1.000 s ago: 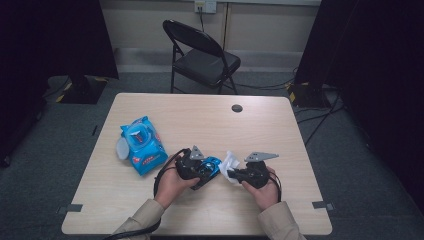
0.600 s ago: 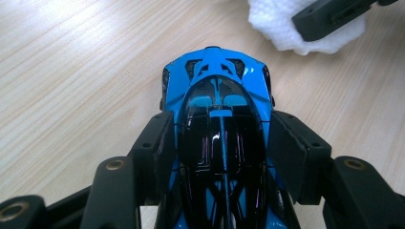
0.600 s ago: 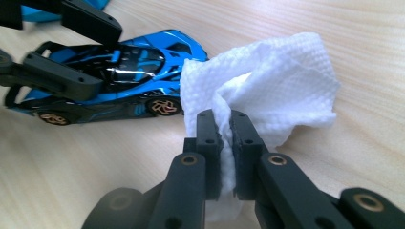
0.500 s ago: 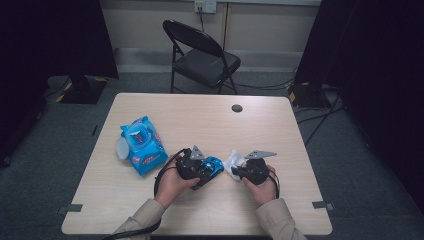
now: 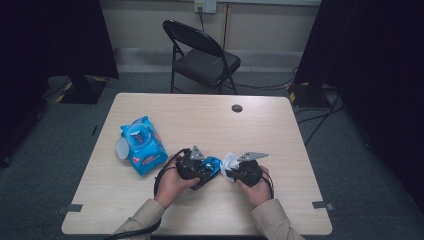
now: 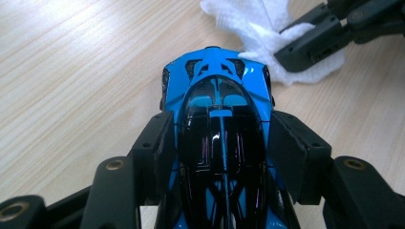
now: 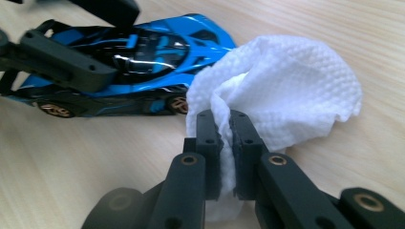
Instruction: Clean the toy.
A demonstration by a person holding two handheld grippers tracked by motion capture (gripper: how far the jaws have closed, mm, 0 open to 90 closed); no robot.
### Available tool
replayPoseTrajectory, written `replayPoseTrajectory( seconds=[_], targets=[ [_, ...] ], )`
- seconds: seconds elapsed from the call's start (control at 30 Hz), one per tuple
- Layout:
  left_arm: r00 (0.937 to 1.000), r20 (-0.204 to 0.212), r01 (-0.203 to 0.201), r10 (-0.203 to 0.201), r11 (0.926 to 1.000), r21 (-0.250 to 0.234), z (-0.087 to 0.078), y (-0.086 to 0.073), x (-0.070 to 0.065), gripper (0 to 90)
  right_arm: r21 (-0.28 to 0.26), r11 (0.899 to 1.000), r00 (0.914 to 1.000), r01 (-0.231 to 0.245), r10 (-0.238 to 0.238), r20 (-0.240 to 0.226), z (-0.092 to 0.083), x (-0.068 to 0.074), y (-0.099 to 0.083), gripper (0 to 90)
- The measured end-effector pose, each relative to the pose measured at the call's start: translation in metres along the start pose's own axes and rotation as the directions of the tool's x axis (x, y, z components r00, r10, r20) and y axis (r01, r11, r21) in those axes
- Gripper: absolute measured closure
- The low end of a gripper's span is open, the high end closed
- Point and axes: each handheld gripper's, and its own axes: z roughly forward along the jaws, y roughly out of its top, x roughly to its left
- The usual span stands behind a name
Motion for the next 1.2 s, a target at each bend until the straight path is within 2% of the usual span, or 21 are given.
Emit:
replayPoseTrajectory(
  seconds=[0.2, 0.5, 0.67, 0.77, 1.2],
  targets=[
    [1.0, -0.004, -0.006, 0.006, 1.0, -0.002, 0.0, 0.0, 0.0, 43.3, 0.013, 0.999, 0.9991, 0.034, -0.033, -0.027, 0.004, 0.012, 0.002, 84.9],
    [1.0, 0.0, -0.004, 0.004, 1.0, 0.001, 0.0, 0.0, 0.0, 43.3, 0.019, 0.999, 0.9947, 0.048, -0.046, -0.091, 0.008, 0.025, 0.001, 84.9],
    [1.0, -0.004, -0.009, 0.009, 1.0, 0.0, 0.0, 0.0, 0.0, 43.2, 0.026, 0.996, 0.9854, 0.087, -0.082, -0.149, 0.014, 0.041, 0.002, 85.0],
    [0.9999, -0.006, -0.01, 0.011, 0.9999, 0.001, 0.0, 0.0, 0.0, 43.3, 0.034, 0.994, 0.9809, 0.108, -0.101, -0.166, 0.017, 0.051, 0.003, 84.9],
    [1.0, -0.003, -0.002, 0.002, 1.0, -0.001, 0.0, 0.0, 0.0, 43.2, 0.033, 0.992, 0.9679, 0.121, -0.11, -0.226, 0.021, 0.067, 0.001, 84.9]
  ],
)
